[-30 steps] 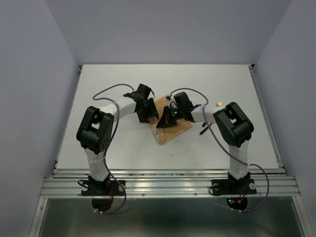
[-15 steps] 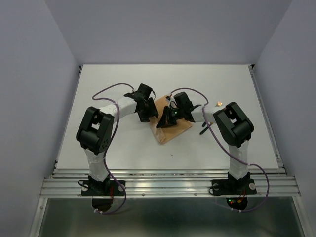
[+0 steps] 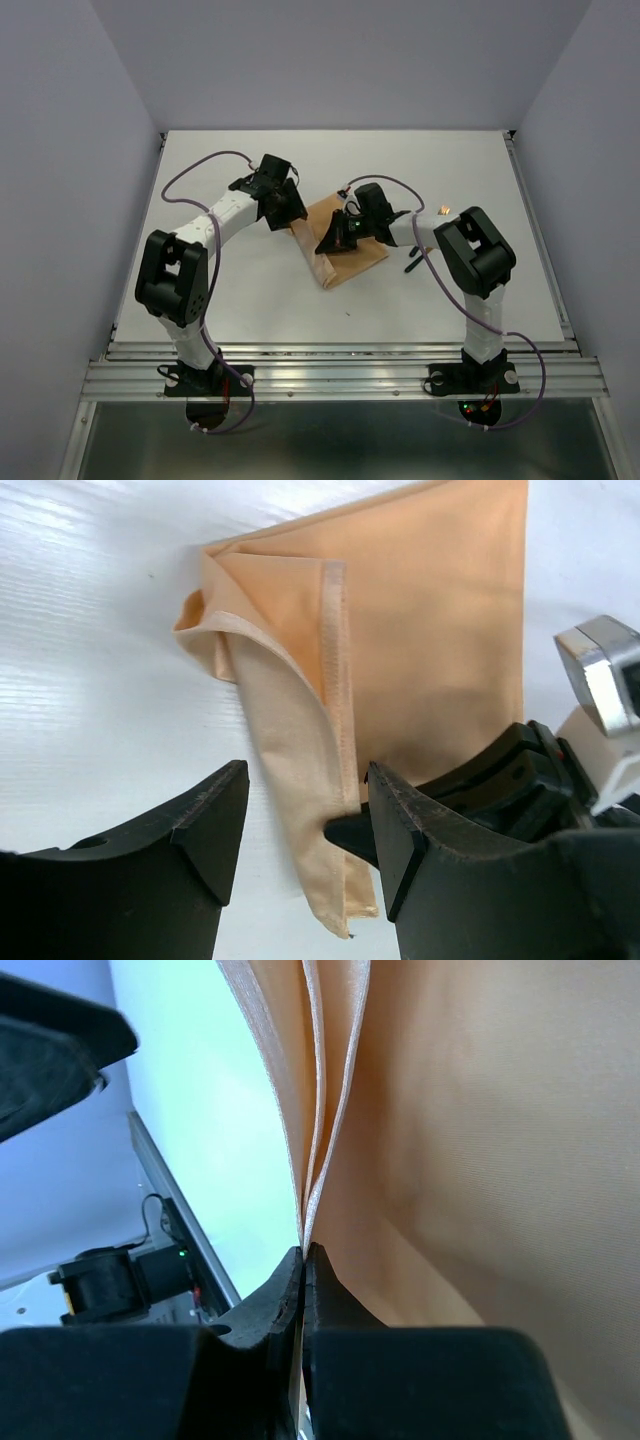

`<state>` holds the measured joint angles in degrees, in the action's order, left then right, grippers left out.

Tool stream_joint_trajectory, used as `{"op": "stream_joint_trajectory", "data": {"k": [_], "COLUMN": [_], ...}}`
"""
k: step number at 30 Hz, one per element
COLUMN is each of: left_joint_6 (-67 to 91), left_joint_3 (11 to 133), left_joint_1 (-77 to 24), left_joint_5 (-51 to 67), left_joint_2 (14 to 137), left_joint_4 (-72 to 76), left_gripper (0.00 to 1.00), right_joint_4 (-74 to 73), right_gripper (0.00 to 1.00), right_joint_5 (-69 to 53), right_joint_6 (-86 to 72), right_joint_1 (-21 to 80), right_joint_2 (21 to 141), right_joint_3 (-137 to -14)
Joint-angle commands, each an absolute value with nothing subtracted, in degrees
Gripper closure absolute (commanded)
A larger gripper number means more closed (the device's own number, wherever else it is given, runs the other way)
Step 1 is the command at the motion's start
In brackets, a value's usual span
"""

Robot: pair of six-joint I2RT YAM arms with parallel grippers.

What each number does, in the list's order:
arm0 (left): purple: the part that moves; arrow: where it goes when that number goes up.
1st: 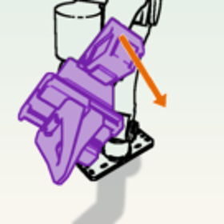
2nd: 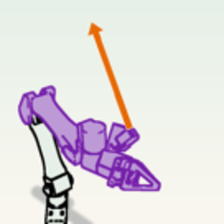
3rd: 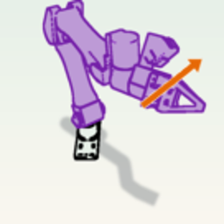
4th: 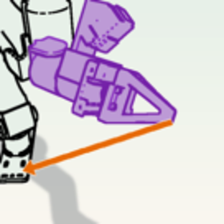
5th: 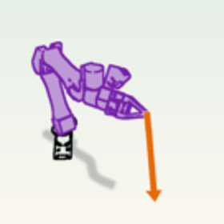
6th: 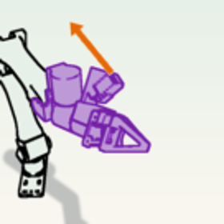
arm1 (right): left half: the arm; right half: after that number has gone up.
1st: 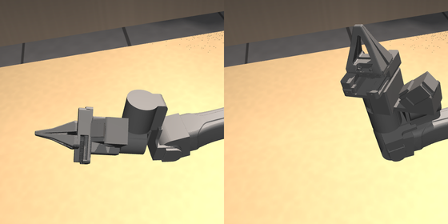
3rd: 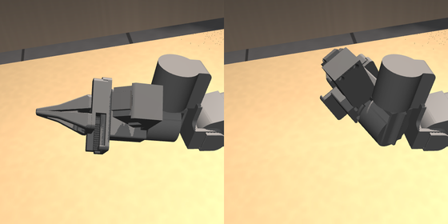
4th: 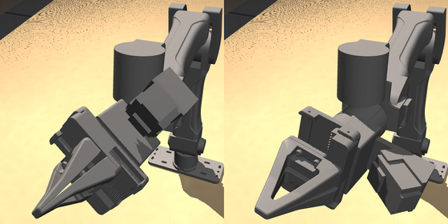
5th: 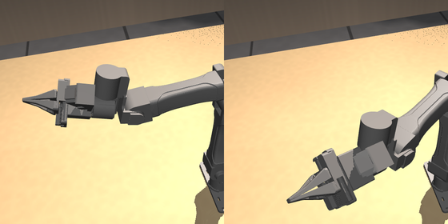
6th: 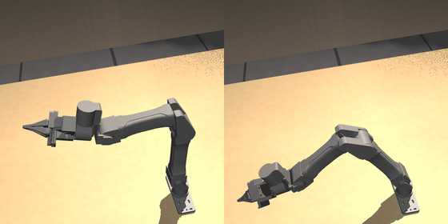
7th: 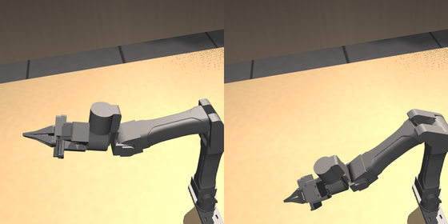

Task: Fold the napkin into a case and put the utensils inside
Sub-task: Fold the lower triangle-folded napkin at the center of the board.

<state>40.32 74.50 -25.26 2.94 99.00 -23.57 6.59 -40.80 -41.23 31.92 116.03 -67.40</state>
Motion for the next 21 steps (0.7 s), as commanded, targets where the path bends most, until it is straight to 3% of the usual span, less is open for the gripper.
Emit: {"op": "stream_joint_trajectory", "data": {"k": [1,21], "left_joint_6": [38.7,37.6], "left_joint_3": [73.6,68.6], "left_joint_1": [-23.4,-20.7], "left_joint_5": [2.4,4.4], "left_joint_2": [95.6,95.5], "left_joint_4": [-24.3,-22.0], "left_gripper": [0.38,0.39], "right_joint_4": [13.5,17.5], "right_gripper": [0.99,0.99], "right_joint_5": [-44.0,-47.0], "right_joint_6": [-43.4,-44.7], "right_joint_1": [30.5,27.1], "right_joint_2": [112.2,115.7], "right_joint_3": [-67.0,-64.8]}}
